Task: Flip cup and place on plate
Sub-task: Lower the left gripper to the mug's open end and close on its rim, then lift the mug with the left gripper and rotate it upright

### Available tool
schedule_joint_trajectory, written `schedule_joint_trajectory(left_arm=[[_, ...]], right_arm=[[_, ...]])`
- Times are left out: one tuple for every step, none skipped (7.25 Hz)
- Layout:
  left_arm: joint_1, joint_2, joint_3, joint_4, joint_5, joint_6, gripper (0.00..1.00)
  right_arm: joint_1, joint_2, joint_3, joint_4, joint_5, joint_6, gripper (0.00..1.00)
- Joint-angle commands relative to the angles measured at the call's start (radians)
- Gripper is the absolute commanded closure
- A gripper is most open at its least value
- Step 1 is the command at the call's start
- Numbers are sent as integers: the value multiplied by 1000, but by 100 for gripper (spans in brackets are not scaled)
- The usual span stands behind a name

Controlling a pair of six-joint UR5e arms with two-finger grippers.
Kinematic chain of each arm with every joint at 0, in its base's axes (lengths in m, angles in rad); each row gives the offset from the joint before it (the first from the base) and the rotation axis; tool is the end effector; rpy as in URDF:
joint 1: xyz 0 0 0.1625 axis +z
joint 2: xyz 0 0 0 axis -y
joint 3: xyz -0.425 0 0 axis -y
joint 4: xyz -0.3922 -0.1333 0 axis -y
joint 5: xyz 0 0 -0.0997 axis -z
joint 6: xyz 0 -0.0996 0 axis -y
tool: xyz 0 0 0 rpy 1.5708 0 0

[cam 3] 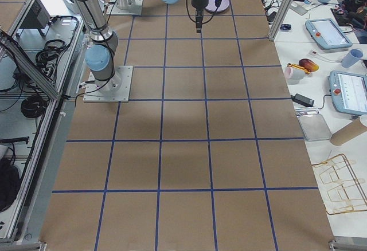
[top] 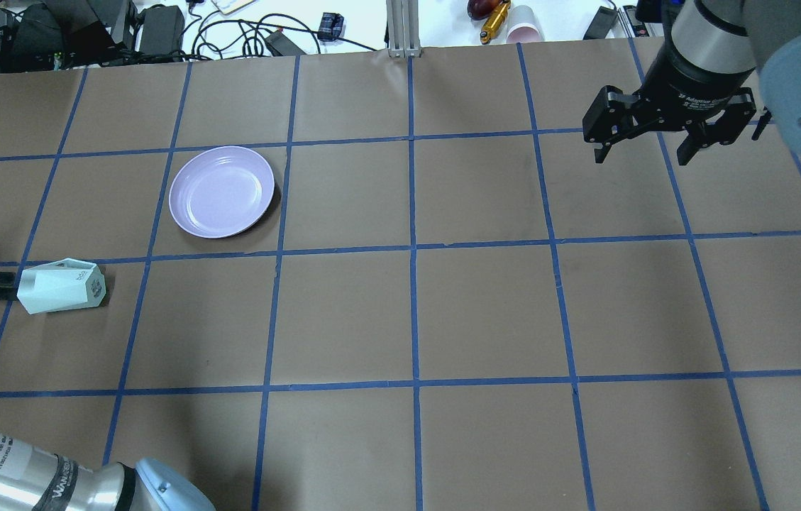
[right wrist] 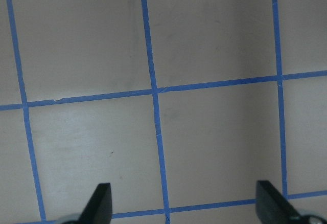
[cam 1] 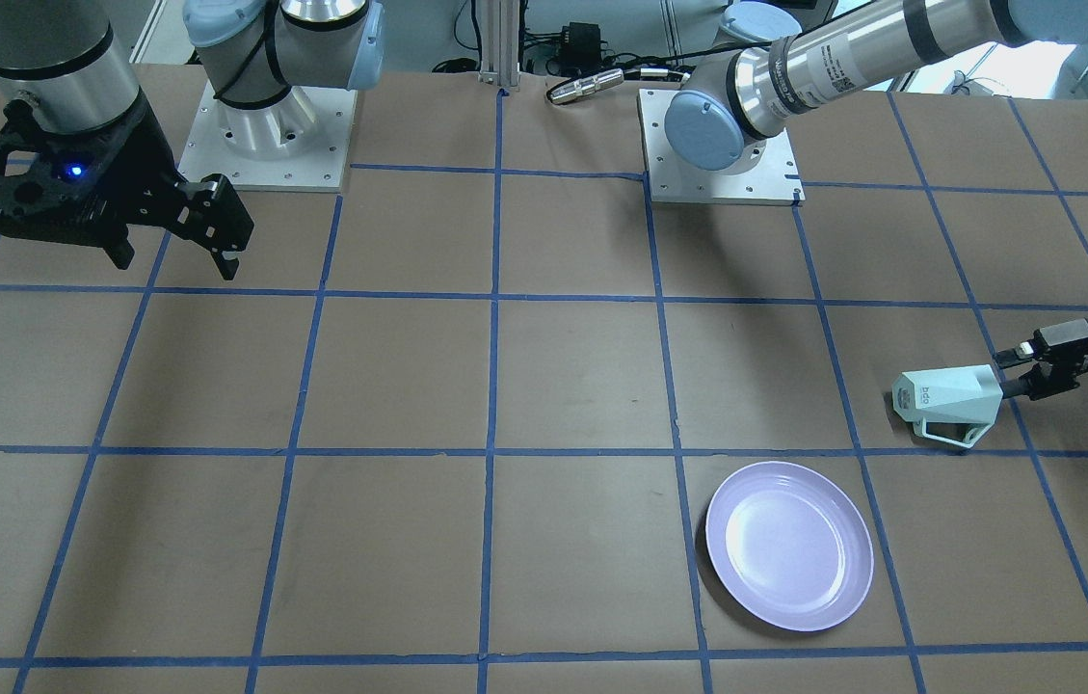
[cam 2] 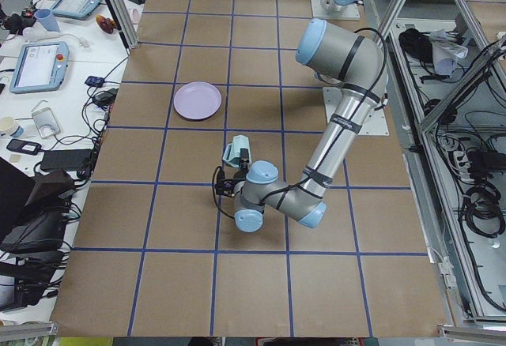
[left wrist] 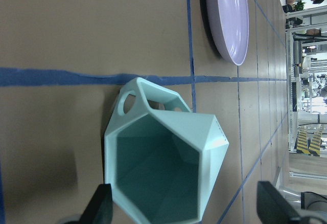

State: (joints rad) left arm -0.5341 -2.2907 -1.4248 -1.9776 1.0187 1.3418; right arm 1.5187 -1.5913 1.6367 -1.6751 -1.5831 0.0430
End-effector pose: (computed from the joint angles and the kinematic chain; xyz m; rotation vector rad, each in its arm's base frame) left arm 0.4173 -0.4624 0.1391 -0.0051 -2.0669 0.1311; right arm 0.1065 -0.4947 0.4761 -0.1492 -3.1241 0.0921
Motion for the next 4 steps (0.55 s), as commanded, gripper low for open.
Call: schedule_joint_trajectory(left_arm=[[-7,-7,-8,-35,-6,13,0],[-13,-7,-19,-53,-32,13,0],[-14,-7,-19,-53,-34,14,0],[-14,-9,-20,-53,-34,14,0]], right_arm=[[0,1,0,0,2,0,0],[0,-1,0,0,0,0,0],[0,-1,0,0,0,0,0],[0,-1,0,0,2,0,0]])
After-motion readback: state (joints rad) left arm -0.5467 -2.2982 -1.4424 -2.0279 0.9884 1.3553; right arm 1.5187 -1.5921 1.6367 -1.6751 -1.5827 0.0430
